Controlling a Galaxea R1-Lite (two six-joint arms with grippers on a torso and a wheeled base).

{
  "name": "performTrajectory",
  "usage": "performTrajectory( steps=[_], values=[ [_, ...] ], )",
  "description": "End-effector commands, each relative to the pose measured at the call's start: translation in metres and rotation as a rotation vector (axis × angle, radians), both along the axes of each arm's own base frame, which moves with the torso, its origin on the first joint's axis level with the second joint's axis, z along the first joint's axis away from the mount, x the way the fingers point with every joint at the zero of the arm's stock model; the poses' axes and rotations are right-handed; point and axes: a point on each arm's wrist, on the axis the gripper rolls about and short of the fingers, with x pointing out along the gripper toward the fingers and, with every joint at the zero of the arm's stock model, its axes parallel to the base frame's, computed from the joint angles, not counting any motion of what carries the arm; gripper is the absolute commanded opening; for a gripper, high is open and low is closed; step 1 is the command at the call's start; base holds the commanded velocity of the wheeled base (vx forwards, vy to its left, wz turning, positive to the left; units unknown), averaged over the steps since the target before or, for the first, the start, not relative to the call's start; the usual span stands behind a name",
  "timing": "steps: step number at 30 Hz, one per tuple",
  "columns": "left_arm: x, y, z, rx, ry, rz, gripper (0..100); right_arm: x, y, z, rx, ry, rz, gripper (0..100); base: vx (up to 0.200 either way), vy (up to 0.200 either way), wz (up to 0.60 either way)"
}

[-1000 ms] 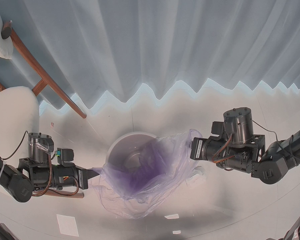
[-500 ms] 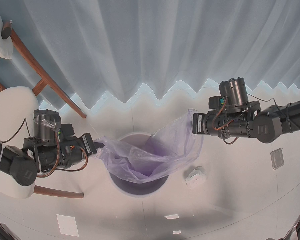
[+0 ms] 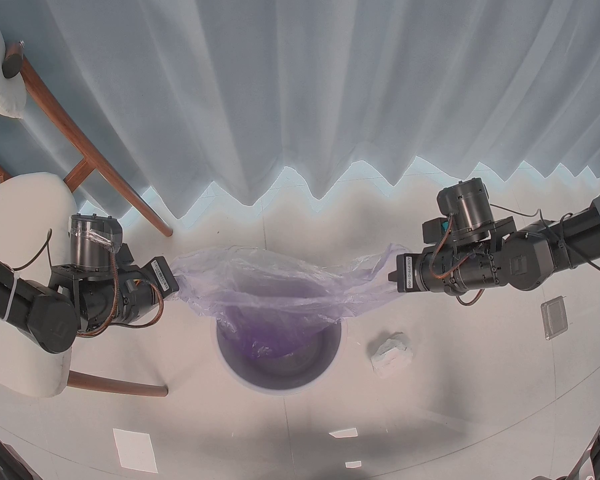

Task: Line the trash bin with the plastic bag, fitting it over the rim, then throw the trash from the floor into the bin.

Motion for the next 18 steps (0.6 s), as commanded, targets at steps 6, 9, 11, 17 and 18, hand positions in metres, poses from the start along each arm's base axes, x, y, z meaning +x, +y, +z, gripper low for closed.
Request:
performTrajectory(
  steps=[6, 9, 11, 17, 18],
  values=[
    [-0.007, 0.003, -0.011, 0.129, 0.020, 0.044, 0, -0.005, -0.007, -0.011, -0.039, 0.031, 0.010, 0, 0.000, 0.000, 0.00],
    [0.000, 0.005, -0.016, 0.143, 0.030, 0.065, 0, 0.003, -0.005, -0.011, -0.054, 0.010, 0.028, 0, 0.000, 0.000, 0.00],
    [0.008, 0.005, -0.015, 0.139, 0.022, 0.071, 0, 0.013, -0.002, -0.014, -0.054, 0.003, 0.032, 0, 0.000, 0.000, 0.00],
    [0.030, 0.001, -0.014, 0.133, 0.000, 0.075, 0, 0.042, 0.007, -0.013, -0.041, -0.046, 0.029, 0, 0.000, 0.000, 0.00],
    [0.036, 0.000, -0.016, 0.133, 0.000, 0.075, 0, 0.049, 0.009, -0.013, -0.041, -0.054, 0.027, 0, 0.000, 0.000, 0.00]
  ],
)
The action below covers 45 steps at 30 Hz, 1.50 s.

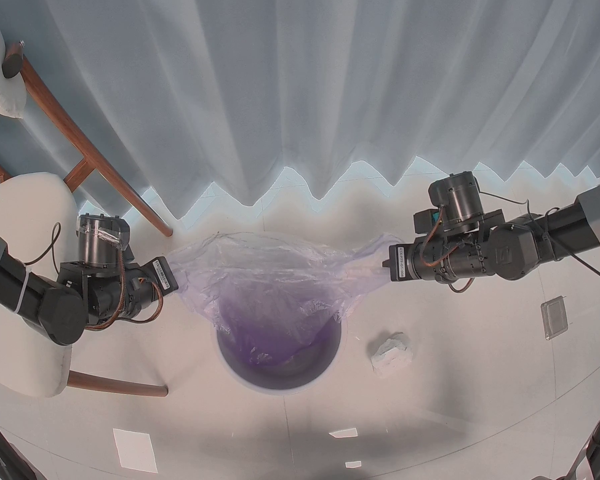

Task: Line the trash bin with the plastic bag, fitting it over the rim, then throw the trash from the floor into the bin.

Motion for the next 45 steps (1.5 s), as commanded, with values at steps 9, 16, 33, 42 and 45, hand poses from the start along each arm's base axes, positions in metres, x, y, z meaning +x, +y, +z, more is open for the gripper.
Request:
performTrajectory(
  steps=[9, 16, 33, 42, 45],
  values=[
    [0.045, -0.002, -0.023, 0.024, 0.056, 0.042, 0, 0.064, 0.019, -0.009, -0.018, -0.026, -0.032, 0, 0.000, 0.000, 0.00],
    [0.038, 0.007, -0.035, 0.047, 0.165, 0.068, 0, 0.065, 0.018, -0.018, -0.044, 0.055, -0.032, 0, 0.000, 0.000, 0.00],
    [0.011, -0.002, -0.061, 0.084, 0.282, 0.003, 0, 0.044, 0.026, -0.039, -0.100, 0.211, 0.005, 0, 0.000, 0.000, 0.00],
    [0.007, -0.006, -0.056, 0.071, 0.219, -0.044, 0, 0.031, 0.034, -0.022, -0.087, 0.183, 0.027, 0, 0.000, 0.000, 0.00],
    [0.004, 0.002, -0.057, 0.094, 0.182, -0.028, 0, 0.028, 0.029, -0.015, -0.075, 0.156, 0.017, 0, 0.000, 0.000, 0.00]
  ],
)
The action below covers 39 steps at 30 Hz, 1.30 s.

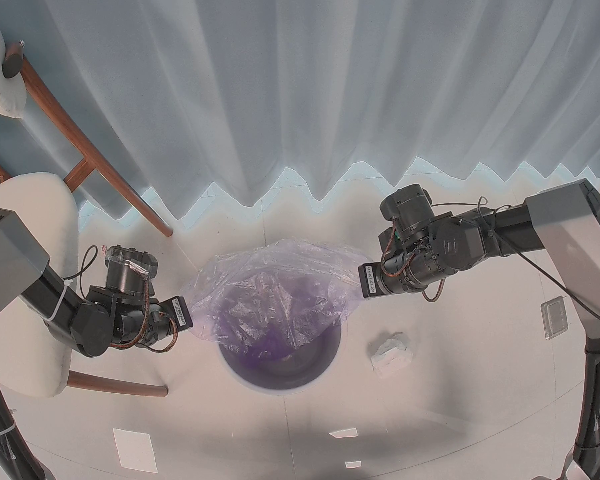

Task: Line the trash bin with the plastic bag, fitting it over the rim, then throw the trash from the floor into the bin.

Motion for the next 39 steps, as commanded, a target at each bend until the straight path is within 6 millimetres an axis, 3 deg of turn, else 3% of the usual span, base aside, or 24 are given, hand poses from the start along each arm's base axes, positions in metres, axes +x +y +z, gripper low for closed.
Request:
performTrajectory(
  steps=[1, 4, 5, 7, 8, 13, 18, 22, 39],
  values=[
    [-0.006, 0.010, -0.001, 0.024, -0.025, 0.015, 0, -0.008, -0.005, 0.017, 0.020, -0.047, -0.007, 0, 0.000, 0.000, 0.00],
    [-0.018, 0.017, -0.009, 0.067, -0.040, -0.013, 0, -0.011, -0.009, 0.016, 0.030, -0.075, -0.014, 0, 0.000, 0.000, 0.00],
    [-0.022, 0.018, -0.012, 0.079, -0.040, -0.028, 0, -0.013, -0.011, 0.015, 0.030, -0.079, -0.016, 100, 0.000, 0.000, 0.00],
    [-0.028, 0.018, -0.017, 0.087, -0.048, -0.041, 0, -0.017, -0.012, 0.014, 0.038, -0.088, -0.017, 100, 0.000, 0.000, 0.00],
    [-0.028, 0.017, -0.017, 0.083, -0.068, -0.045, 100, -0.017, -0.012, 0.014, 0.038, -0.088, -0.017, 100, 0.000, 0.000, 0.00],
    [-0.027, 0.015, -0.010, 0.057, -0.188, -0.044, 100, -0.031, -0.014, 0.018, 0.082, -0.110, -0.045, 100, 0.000, 0.000, 0.00],
    [-0.043, 0.020, -0.002, -0.008, -0.204, -0.105, 100, -0.039, -0.016, 0.026, 0.157, -0.084, -0.117, 100, 0.000, 0.000, 0.00],
    [-0.043, 0.021, 0.002, -0.040, -0.209, -0.101, 100, -0.040, -0.014, 0.027, 0.207, -0.060, -0.148, 100, 0.000, 0.000, 0.00],
    [-0.050, 0.018, 0.005, -0.051, -0.214, -0.111, 100, -0.058, 0.029, 0.024, 0.193, -0.022, -0.070, 100, 0.000, 0.000, 0.00]
  ],
)
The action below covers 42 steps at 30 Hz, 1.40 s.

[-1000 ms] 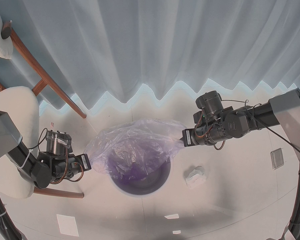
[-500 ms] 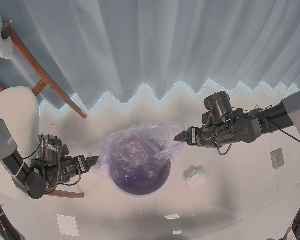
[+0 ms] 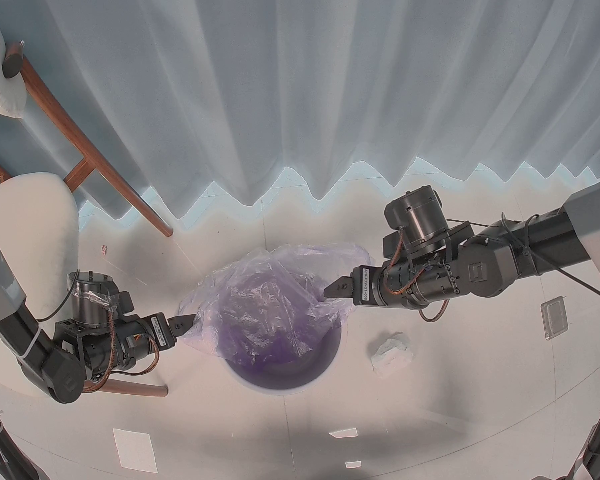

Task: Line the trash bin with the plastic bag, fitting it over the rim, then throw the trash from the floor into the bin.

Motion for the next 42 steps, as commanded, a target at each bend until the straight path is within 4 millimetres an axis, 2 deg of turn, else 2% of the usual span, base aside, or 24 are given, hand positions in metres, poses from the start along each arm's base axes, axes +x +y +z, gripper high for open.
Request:
performTrajectory(
  steps=[1, 3, 9, 13, 14, 18, 21, 25, 28, 29, 33, 38, 42],
  values=[
    [0.001, -0.003, 0.004, -0.003, -0.023, -0.008, 100, -0.003, 0.010, 0.001, -0.008, -0.008, 0.015, 100, 0.000, 0.000, 0.00],
    [0.000, -0.003, 0.004, -0.003, -0.021, -0.008, 100, -0.003, 0.017, -0.007, -0.034, -0.001, -0.018, 100, 0.000, 0.000, 0.00],
    [-0.005, 0.000, 0.011, -0.035, -0.031, 0.031, 100, -0.012, 0.032, -0.005, 0.004, 0.014, -0.086, 100, 0.000, 0.000, 0.00],
    [-0.009, 0.000, 0.018, -0.073, -0.043, 0.070, 100, -0.015, 0.036, -0.009, 0.006, 0.025, -0.131, 100, 0.000, 0.000, 0.00],
    [-0.009, 0.000, 0.018, -0.077, -0.041, 0.076, 100, -0.016, 0.036, -0.009, 0.011, 0.028, -0.142, 0, 0.000, 0.000, 0.00],
    [-0.010, 0.000, 0.021, -0.076, -0.058, 0.094, 100, -0.017, 0.035, -0.007, 0.043, 0.041, -0.185, 0, 0.000, 0.000, 0.00],
    [-0.011, 0.000, 0.034, -0.096, -0.118, 0.085, 100, -0.019, 0.033, -0.003, 0.039, 0.027, -0.215, 0, 0.000, 0.000, 0.00],
    [-0.013, -0.001, 0.045, -0.116, -0.175, 0.069, 100, -0.034, 0.031, 0.002, 0.027, 0.026, -0.196, 0, 0.000, 0.000, 0.00],
    [-0.012, -0.004, 0.060, -0.157, -0.241, 0.023, 100, -0.054, 0.029, -0.009, -0.024, 0.062, -0.156, 0, 0.000, 0.000, 0.00],
    [-0.012, -0.004, 0.061, -0.160, -0.244, 0.022, 100, -0.055, 0.030, -0.009, -0.025, 0.063, -0.153, 0, 0.000, 0.000, 0.00],
    [-0.007, -0.016, 0.078, -0.230, -0.292, -0.031, 100, -0.078, 0.034, -0.028, -0.059, 0.079, -0.090, 0, 0.000, 0.000, 0.00],
    [0.000, -0.022, 0.085, -0.264, -0.341, -0.137, 100, -0.090, 0.039, -0.038, -0.058, 0.054, -0.042, 0, 0.000, 0.000, 0.00],
    [0.002, -0.035, 0.080, -0.278, -0.358, -0.311, 100, -0.094, 0.041, -0.039, -0.064, 0.054, -0.028, 0, 0.000, 0.000, 0.00]
  ],
)
